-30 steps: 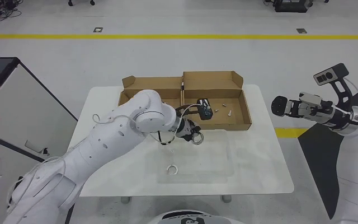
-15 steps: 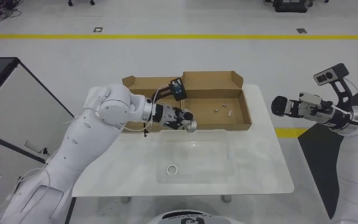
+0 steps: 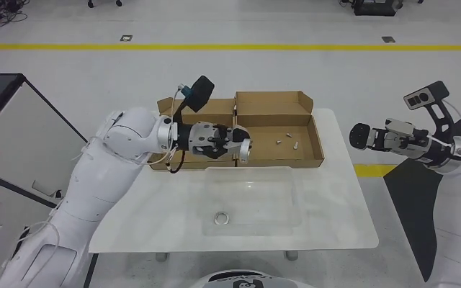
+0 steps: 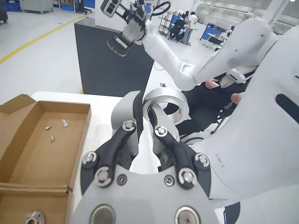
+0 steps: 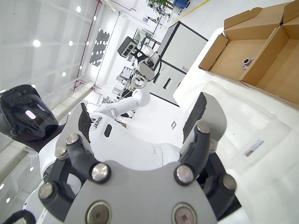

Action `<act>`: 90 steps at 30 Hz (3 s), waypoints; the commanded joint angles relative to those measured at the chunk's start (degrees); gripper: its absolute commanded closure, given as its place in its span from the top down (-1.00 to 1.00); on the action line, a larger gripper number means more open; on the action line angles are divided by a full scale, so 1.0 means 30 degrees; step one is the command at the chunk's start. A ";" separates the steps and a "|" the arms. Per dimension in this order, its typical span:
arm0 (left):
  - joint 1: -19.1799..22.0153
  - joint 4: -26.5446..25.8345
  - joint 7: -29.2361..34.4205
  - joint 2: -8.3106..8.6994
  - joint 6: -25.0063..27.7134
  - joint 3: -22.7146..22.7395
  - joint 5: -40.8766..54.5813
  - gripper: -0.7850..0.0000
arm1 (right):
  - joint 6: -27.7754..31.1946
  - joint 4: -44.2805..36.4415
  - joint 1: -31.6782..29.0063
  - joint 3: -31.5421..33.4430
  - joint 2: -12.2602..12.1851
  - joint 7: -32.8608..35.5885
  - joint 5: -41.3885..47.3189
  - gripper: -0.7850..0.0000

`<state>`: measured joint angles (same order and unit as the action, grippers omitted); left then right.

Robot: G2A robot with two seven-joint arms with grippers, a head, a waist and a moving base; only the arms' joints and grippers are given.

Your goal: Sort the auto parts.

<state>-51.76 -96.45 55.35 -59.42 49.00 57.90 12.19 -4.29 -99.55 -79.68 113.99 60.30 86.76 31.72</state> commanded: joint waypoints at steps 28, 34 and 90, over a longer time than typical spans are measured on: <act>0.0149 -0.0234 -0.6502 -0.0913 0.3000 -0.0912 0.7543 -1.00 | 0.0000 0.0000 0.0000 0.0000 0.0000 -0.0001 -0.0001 1.00; 0.0105 -0.1016 -0.5407 -0.1308 0.3000 -0.0849 1.2689 -1.00 | 0.0000 0.0000 0.0000 0.0000 0.0000 -0.0001 -0.0001 1.00; -0.0503 0.0167 -0.2409 -0.2630 0.2386 0.1364 0.9511 -1.00 | 0.0000 0.0000 0.0000 0.0000 0.0000 -0.0001 -0.0001 1.00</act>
<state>-53.38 -96.07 47.92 -67.37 56.38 61.86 42.54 -4.29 -99.55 -79.68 113.99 60.30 86.76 31.72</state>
